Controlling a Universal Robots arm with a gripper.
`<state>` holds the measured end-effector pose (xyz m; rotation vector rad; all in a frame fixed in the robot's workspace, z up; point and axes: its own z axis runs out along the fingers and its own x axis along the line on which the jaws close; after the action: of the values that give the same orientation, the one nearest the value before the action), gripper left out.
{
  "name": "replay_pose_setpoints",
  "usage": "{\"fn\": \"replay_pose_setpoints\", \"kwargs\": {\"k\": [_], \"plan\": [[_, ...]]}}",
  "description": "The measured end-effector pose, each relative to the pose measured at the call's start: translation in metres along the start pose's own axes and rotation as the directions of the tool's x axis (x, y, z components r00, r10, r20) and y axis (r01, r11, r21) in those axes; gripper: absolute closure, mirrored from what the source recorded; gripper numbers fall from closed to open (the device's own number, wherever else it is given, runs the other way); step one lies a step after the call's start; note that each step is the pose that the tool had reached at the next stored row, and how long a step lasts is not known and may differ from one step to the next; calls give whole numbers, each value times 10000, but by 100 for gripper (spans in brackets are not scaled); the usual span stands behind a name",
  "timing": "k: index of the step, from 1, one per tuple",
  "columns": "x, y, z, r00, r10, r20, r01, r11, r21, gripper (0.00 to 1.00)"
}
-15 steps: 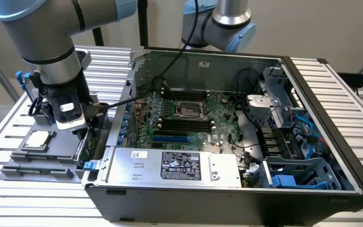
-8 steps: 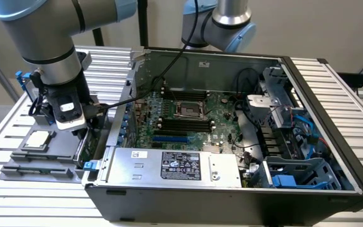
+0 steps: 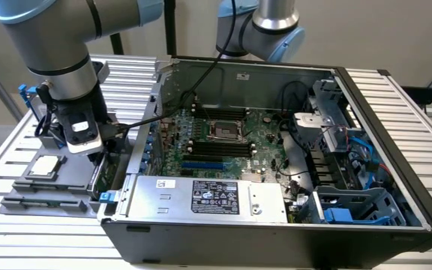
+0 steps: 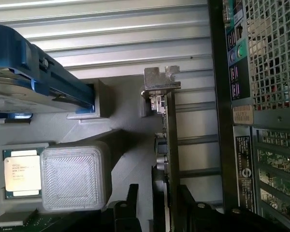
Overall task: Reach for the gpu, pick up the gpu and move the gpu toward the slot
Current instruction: 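Pick up the gpu and move the gpu toward the slot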
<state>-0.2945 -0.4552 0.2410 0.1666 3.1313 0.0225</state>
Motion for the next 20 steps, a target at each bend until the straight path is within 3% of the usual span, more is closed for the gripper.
{"fn": "replay_pose_setpoints", "kwargs": {"k": [6, 7, 10, 12, 20], "plan": [[1, 12, 1, 10000, -2, 17, 2, 10000, -3, 57], [1, 13, 1, 10000, -2, 18, 2, 10000, -3, 64], [1, 13, 1, 10000, -1, 17, 1, 10000, -2, 64], [1, 13, 0, 10000, -2, 15, 2, 10000, -1, 73], [1, 13, 1, 10000, -1, 17, 1, 10000, -2, 73]]}}
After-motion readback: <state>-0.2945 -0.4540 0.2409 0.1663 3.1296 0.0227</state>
